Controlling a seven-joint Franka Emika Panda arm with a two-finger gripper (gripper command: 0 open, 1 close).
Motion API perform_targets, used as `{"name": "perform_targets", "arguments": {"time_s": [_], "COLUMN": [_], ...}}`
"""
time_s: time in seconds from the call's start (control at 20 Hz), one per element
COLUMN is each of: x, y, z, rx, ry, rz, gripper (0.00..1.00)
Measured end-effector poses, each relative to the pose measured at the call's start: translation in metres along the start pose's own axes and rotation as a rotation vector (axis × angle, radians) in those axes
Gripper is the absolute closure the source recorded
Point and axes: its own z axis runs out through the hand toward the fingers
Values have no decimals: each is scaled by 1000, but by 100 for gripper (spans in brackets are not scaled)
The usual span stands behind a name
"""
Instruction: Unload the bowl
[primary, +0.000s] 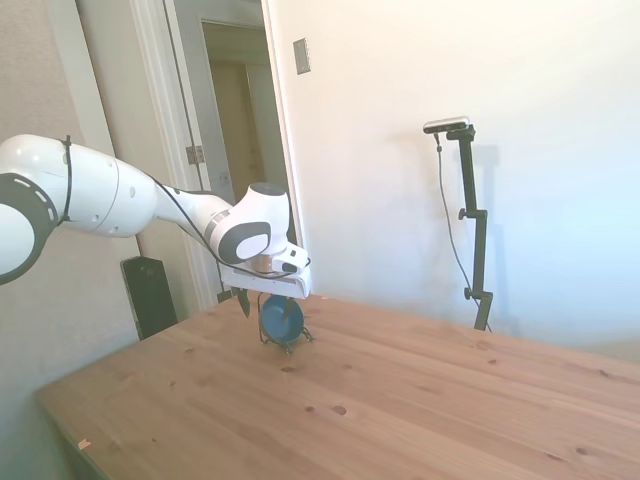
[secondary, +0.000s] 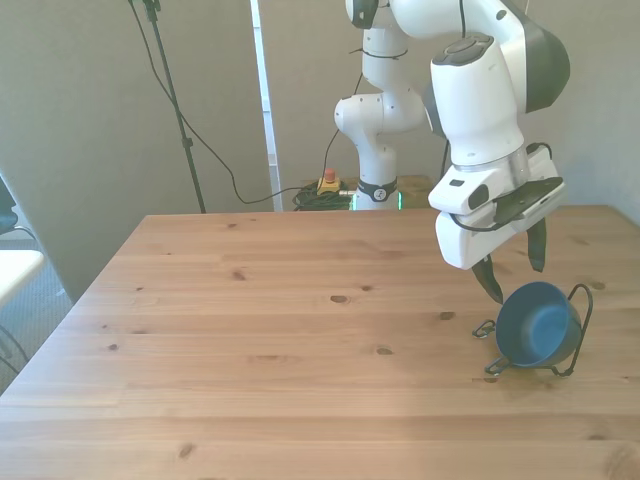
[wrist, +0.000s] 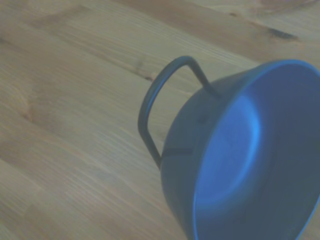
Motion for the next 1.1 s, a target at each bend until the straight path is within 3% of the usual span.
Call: {"name": "perform_targets", "arguments": {"time_s": [0.6,0.9,1.1], "x": [0,14,16], "y": [-11,-4,-6], "z": [5,10,19], "rx": [45,54,87], "ry": [-7,66,58], "rz": [-122,-100,-92], "gripper": [0,0,0]}}
